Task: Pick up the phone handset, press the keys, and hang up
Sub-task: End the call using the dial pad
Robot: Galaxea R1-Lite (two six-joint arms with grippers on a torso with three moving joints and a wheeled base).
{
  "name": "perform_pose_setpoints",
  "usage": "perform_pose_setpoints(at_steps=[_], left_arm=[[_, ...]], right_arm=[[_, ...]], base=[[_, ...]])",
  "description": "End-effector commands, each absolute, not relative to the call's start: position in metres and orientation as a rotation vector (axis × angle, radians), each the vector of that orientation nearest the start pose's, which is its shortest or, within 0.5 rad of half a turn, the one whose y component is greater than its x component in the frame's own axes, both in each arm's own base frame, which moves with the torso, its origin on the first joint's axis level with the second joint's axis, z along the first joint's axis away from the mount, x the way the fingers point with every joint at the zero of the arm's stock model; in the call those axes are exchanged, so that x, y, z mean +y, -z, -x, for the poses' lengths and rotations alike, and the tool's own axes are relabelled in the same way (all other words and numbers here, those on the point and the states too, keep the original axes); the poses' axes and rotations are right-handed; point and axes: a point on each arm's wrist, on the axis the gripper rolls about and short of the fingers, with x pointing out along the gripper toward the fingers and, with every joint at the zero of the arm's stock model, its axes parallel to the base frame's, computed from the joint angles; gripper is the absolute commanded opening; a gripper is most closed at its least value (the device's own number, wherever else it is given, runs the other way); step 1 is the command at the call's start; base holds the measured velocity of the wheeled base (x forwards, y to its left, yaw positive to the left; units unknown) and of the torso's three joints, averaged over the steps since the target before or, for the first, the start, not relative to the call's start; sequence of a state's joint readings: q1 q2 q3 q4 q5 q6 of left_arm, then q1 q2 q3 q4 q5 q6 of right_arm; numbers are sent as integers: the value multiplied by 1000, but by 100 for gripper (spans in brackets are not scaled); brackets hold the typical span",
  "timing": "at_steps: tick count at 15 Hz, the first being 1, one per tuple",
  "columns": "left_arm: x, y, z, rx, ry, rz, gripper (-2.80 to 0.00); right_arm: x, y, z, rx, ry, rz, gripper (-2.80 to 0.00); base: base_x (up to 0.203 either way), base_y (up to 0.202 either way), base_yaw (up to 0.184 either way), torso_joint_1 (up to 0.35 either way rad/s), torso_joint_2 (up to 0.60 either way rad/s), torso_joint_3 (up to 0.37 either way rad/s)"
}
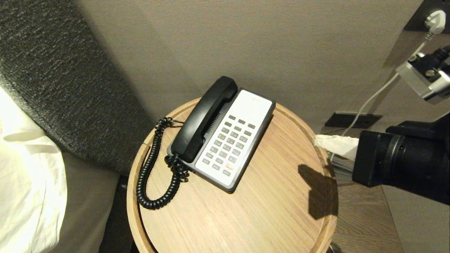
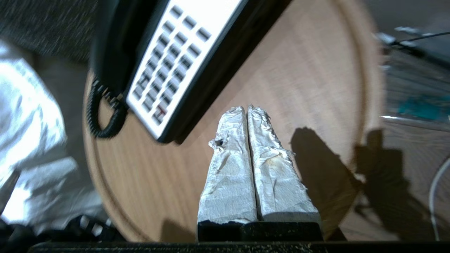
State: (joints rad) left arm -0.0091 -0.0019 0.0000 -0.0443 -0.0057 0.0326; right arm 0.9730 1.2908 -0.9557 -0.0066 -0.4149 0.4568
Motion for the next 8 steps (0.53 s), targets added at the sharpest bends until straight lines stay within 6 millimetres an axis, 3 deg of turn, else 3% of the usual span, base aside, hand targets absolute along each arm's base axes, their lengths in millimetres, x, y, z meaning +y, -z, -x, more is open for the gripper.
perform_pose_setpoints(at_steps=[1, 8], left_arm=[[0, -74, 21, -23, 15, -34, -280], [0, -74, 21, -22, 15, -33, -280]], right_arm=[[172, -266, -117, 393, -514, -215, -280], [196, -262, -132, 419, -531, -200, -280]], base=[[0, 0, 0, 0, 0, 0], [0, 0, 0, 0, 0, 0]])
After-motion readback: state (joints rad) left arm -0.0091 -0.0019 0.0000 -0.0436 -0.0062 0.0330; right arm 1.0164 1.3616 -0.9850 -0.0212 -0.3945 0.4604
